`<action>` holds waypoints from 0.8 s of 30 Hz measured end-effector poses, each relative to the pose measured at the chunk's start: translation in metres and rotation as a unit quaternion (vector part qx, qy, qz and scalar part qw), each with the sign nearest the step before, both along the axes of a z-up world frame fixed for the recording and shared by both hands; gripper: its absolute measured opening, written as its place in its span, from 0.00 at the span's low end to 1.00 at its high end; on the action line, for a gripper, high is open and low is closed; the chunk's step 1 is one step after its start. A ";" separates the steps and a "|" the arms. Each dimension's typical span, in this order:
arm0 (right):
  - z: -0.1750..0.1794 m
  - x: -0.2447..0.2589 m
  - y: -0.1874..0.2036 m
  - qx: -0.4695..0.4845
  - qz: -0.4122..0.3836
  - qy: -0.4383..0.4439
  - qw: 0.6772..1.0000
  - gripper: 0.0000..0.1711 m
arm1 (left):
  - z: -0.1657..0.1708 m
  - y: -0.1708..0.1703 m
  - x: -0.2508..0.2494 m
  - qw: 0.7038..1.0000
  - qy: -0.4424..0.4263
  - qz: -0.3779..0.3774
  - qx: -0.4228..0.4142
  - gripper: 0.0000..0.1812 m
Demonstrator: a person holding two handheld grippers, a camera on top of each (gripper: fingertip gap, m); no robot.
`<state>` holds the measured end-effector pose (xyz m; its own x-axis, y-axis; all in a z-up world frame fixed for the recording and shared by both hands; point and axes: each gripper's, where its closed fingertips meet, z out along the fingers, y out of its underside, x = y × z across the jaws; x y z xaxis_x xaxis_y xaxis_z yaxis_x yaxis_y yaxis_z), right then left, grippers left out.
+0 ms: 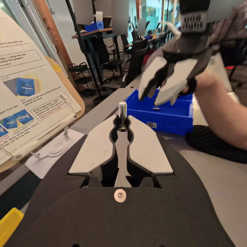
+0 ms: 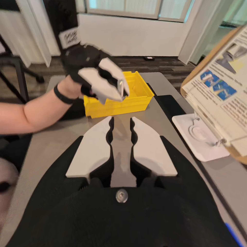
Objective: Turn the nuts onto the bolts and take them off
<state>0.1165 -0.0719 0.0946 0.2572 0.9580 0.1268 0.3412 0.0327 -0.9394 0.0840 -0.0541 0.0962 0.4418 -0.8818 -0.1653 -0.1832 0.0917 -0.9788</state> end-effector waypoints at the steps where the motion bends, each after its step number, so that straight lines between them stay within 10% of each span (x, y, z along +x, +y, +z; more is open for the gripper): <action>1: -0.009 -0.003 -0.005 0.036 0.029 -0.024 0.999 0.13 | 0.005 -0.001 -0.006 1.000 -0.019 -0.010 -0.014 0.05; 13: -0.184 -0.013 -0.041 -0.031 0.222 -0.353 0.908 0.15 | 0.037 -0.013 -0.071 0.997 -0.063 0.012 -0.039 0.05; 24: -0.242 -0.017 -0.039 -0.019 0.215 -0.471 0.856 0.16 | 0.048 -0.030 -0.070 0.996 -0.075 -0.023 -0.034 0.05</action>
